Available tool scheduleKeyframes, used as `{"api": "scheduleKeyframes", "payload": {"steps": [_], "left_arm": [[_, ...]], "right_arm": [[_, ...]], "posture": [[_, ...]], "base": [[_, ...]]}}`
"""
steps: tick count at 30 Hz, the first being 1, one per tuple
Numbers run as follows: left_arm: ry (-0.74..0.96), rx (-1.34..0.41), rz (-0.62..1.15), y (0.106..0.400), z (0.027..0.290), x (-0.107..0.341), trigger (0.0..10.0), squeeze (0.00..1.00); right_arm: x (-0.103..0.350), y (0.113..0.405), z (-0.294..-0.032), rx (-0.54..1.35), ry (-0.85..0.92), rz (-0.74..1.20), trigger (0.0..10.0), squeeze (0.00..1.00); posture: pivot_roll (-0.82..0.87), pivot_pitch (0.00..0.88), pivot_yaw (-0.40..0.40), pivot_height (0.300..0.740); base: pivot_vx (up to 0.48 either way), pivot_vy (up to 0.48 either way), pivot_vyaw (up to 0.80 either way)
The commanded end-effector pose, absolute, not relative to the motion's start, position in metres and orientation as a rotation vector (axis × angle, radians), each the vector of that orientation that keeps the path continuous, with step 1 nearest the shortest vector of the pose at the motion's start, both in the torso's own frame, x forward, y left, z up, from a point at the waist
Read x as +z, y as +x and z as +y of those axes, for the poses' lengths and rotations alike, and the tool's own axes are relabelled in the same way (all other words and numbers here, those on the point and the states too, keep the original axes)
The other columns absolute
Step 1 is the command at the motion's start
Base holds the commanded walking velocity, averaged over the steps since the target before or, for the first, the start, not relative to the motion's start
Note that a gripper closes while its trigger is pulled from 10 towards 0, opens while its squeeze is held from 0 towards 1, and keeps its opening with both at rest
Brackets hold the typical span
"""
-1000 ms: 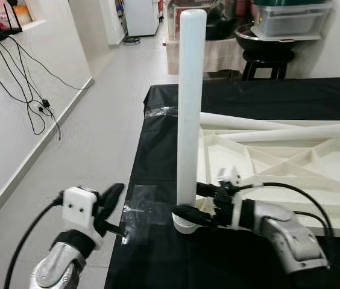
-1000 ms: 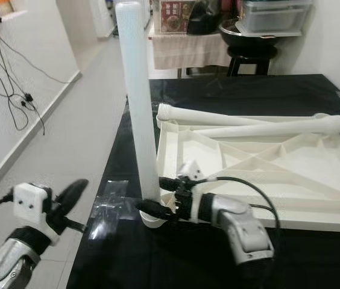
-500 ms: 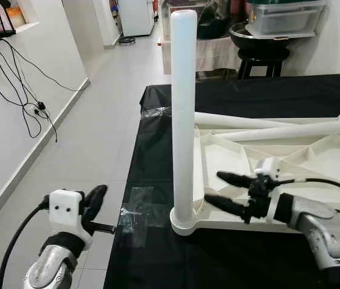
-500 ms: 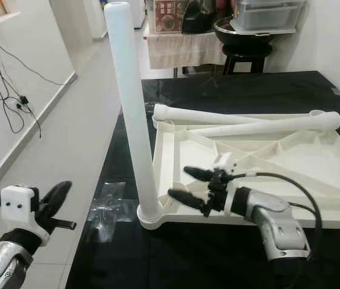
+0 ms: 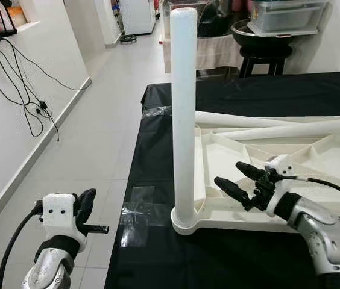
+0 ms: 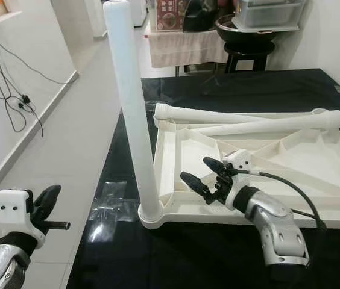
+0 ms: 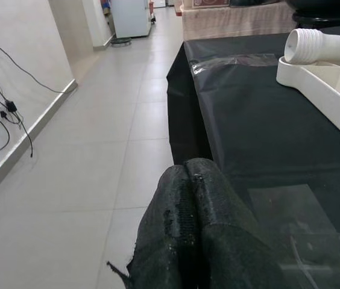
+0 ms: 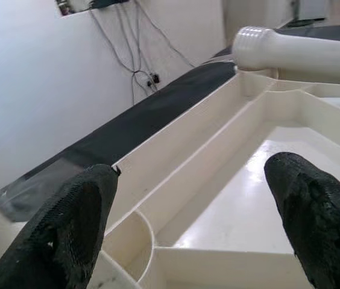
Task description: Building children table
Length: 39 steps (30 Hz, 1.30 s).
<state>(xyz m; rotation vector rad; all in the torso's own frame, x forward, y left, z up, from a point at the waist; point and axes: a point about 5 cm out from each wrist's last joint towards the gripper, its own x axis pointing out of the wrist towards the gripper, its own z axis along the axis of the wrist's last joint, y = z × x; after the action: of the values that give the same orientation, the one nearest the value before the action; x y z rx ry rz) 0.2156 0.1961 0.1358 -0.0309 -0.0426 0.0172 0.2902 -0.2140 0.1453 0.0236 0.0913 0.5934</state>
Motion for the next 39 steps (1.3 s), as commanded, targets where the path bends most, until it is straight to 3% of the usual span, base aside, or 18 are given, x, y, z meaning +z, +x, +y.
{"api": "scheduleKeyframes", "payload": {"steps": [1,7,9,15,24,39], "left_arm": [[-0.014,0.033,-0.013,0.216,0.198,0.131,10.0,0.0],[0.025,0.028,-0.014,0.216,0.198,0.13,10.0,0.0],[0.054,0.026,-0.015,0.216,0.197,0.129,10.0,0.0],[0.058,0.069,-0.004,0.212,0.202,0.124,10.0,0.0],[0.086,0.149,-0.019,0.203,0.203,0.119,10.0,0.0],[0.097,0.148,-0.026,0.207,0.203,0.118,10.0,0.0]], "right_arm": [[0.147,0.293,-0.215,0.541,0.03,0.066,10.0,0.0],[0.145,0.295,-0.214,0.452,0.067,0.048,10.0,0.0],[0.144,0.299,-0.217,0.331,0.089,0.017,10.0,0.0],[0.14,0.301,-0.207,0.182,0.01,-0.001,10.0,0.0],[0.137,0.298,-0.155,0.327,0.034,-0.024,10.0,0.0],[0.143,0.308,-0.171,0.238,0.042,-0.05,10.0,0.0]], "posture": [[-0.09,0.08,0.081,0.74],[-0.09,0.079,0.079,0.74],[-0.08,0.076,0.078,0.74],[-0.07,0.074,0.074,0.74],[-0.06,0.075,0.071,0.74],[-0.06,0.071,0.07,0.74]], "base": [[0.0,0.0,0.0],[0.0,0.0,0.0],[0.0,0.0,0.0],[0.0,0.0,0.0],[0.0,0.0,0.0],[0.0,0.0,0.0]]}}
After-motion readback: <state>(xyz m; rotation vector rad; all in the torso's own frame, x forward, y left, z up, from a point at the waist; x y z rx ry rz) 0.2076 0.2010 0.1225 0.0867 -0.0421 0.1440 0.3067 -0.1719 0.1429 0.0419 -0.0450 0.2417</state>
